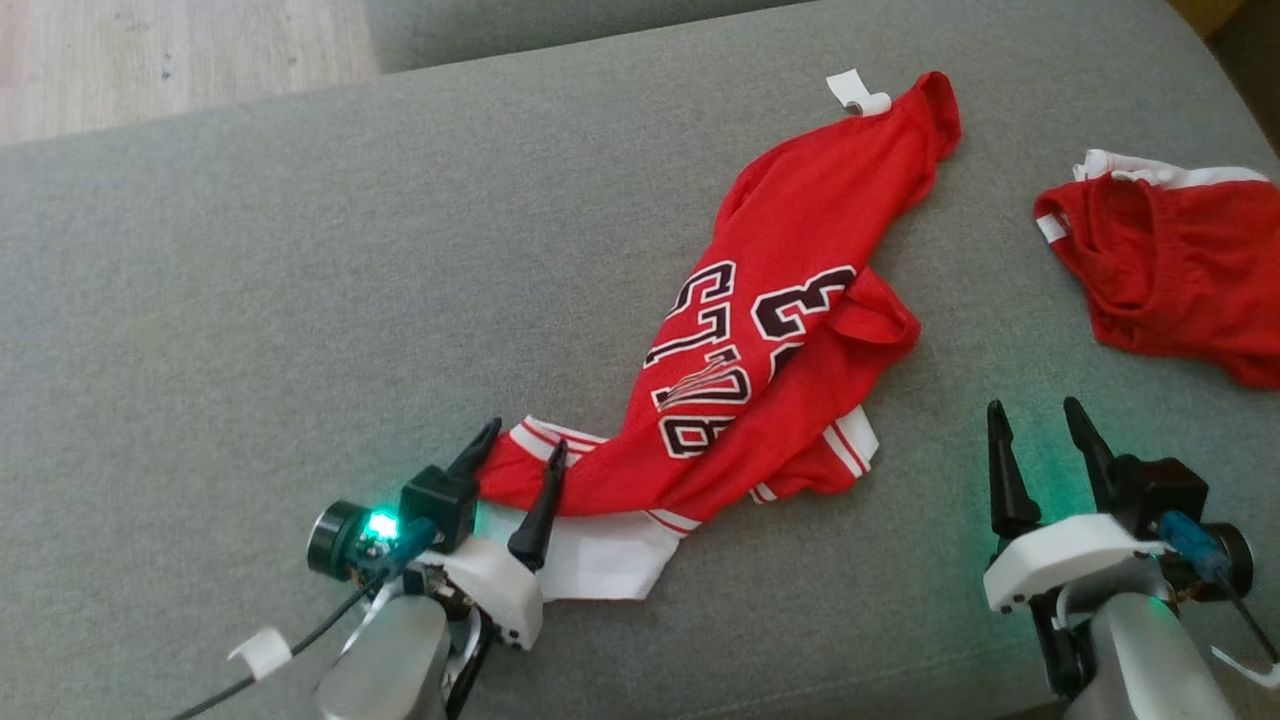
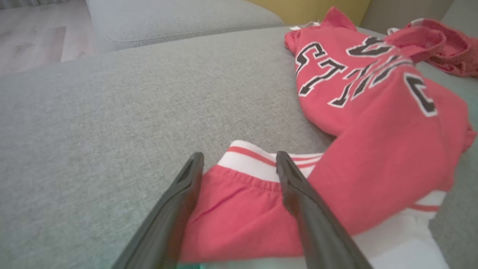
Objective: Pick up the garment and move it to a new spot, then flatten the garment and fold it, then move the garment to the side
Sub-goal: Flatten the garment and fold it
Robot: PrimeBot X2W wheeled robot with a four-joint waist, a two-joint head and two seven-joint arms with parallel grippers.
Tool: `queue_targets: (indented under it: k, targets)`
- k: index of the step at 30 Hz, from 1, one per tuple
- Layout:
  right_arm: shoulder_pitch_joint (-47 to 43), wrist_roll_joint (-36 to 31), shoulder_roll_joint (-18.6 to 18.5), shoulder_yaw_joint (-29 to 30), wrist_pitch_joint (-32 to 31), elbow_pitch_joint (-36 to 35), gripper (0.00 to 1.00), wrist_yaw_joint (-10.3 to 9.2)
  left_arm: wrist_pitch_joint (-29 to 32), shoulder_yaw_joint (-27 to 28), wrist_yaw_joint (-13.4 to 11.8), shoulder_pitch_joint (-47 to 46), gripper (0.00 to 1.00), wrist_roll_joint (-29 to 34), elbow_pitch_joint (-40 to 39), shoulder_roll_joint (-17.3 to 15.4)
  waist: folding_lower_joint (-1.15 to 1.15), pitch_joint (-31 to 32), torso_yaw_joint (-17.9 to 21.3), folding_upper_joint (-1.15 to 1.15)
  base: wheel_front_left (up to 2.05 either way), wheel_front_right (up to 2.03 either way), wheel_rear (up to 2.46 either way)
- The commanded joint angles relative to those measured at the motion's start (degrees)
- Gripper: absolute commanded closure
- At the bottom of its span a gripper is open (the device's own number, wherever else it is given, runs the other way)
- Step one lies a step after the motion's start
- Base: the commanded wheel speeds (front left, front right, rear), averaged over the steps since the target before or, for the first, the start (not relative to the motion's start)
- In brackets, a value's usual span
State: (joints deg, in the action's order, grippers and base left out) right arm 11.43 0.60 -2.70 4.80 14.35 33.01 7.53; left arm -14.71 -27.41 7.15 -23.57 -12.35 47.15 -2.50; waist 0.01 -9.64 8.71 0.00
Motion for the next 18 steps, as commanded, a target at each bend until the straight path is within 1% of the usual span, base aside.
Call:
queue_targets:
  k: [1, 2, 3, 4, 5, 7, 10, 14, 18]
  targets:
    - [1.76, 0.31, -0.19, -1.32, 0.64, -1.41, 0.00, -0.04, -0.29, 0.93, 0.16, -2.06, 0.00, 0.43, -0.07, -0.39, -0.01, -0.12, 0.00, 0.00, 0.00, 0.00, 0.00]
    - [1.78, 0.39, -0.19, -1.36, 0.64, -1.38, 0.00, -0.04, -0.29, 0.56, 0.19, -2.48, 0.10, 0.38, 1.09, -0.39, -0.01, -0.20, 0.00, 0.00, 0.00, 0.00, 0.00]
    - [1.82, 0.48, -0.19, -1.48, 0.64, -1.34, 0.00, -0.04, -0.29, 0.11, 0.22, -2.89, 0.57, 0.26, 2.18, -0.39, -0.01, -0.27, 0.00, 0.00, 0.00, 0.00, 0.00]
    - [1.88, 0.61, -0.18, -1.63, 0.64, -1.26, 0.00, -0.04, -0.29, -0.48, 0.25, -3.28, 0.91, 0.13, 3.18, -0.39, -0.01, -0.35, -0.02, 0.00, 0.00, 0.00, 0.00]
    - [1.96, 0.72, -0.18, -1.73, 0.64, -1.20, 0.00, -0.04, -0.29, -0.84, 0.27, -3.65, 1.00, -0.35, 3.67, -0.39, -0.01, -0.41, -0.07, 0.00, 0.00, 0.00, 0.00]
    - [2.15, 0.98, -0.18, -1.83, 0.64, -1.22, 0.00, -0.04, -0.29, -0.69, 0.29, -4.27, 1.00, -1.28, 2.98, -0.39, -0.01, -0.53, -0.25, 0.00, 0.00, 0.00, 0.00]
    - [2.25, 1.14, -0.18, -1.65, 0.64, -1.40, 0.00, -0.04, -0.29, 2.08, -0.34, -4.65, 1.00, -2.12, -0.45, -0.39, -0.01, -0.69, -0.77, 0.00, 0.00, 0.00, 0.00]
    - [2.20, 1.25, -0.18, -1.45, 0.64, -1.53, 0.00, -0.04, -0.29, 7.71, -2.38, -4.93, 1.00, -2.83, -5.38, -1.16, -0.01, -0.77, -1.56, 0.00, 0.00, 0.00, 0.00]
    - [2.48, 1.91, -0.18, -2.31, 0.64, -1.43, 0.00, -0.04, -0.29, 13.48, -4.23, -6.23, 1.00, -3.35, -6.52, -2.91, -0.01, -1.07, -1.97, 0.00, 0.00, 0.00, 0.00]
